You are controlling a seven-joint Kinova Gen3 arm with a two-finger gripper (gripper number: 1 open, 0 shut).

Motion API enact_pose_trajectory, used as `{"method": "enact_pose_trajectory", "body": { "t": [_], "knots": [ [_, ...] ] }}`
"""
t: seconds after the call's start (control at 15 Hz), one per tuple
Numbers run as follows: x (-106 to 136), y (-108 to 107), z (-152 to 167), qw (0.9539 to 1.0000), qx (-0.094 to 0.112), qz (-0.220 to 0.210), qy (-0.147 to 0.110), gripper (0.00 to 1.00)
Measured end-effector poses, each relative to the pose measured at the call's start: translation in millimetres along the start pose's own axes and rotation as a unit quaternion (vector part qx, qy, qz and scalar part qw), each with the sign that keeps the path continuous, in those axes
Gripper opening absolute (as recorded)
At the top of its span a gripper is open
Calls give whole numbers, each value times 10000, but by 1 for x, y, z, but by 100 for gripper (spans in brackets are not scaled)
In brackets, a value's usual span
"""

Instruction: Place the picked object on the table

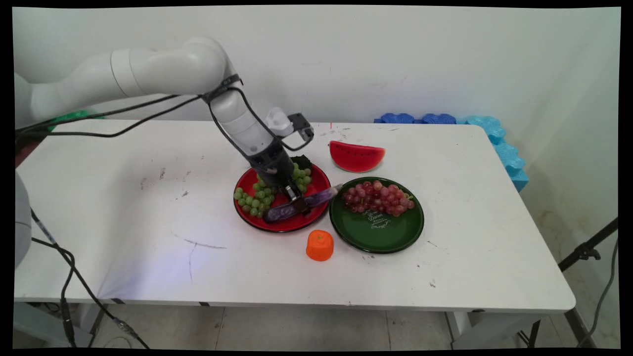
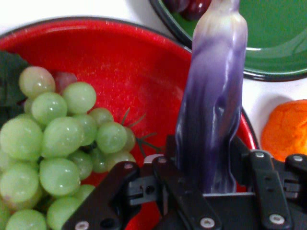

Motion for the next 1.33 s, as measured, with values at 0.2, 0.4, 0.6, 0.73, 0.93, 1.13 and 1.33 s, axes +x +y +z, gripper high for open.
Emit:
{"method": "enact_pose_trajectory", "body": {
  "t": [0.2,0.4,0.6,0.73,0.93,1.13,1.33],
  "knots": [
    [6,3,-22,9998,-9,166,138,0],
    [12,15,-52,9990,-79,333,303,0],
    [13,37,-82,9975,-248,473,464,0],
    [8,55,-97,9964,-383,553,526,0],
    [-6,82,-106,9950,-561,651,516,0],
    [-21,103,-102,9939,-671,747,461,0],
    [-38,118,-87,9933,-709,828,386,0]
  ]
}}
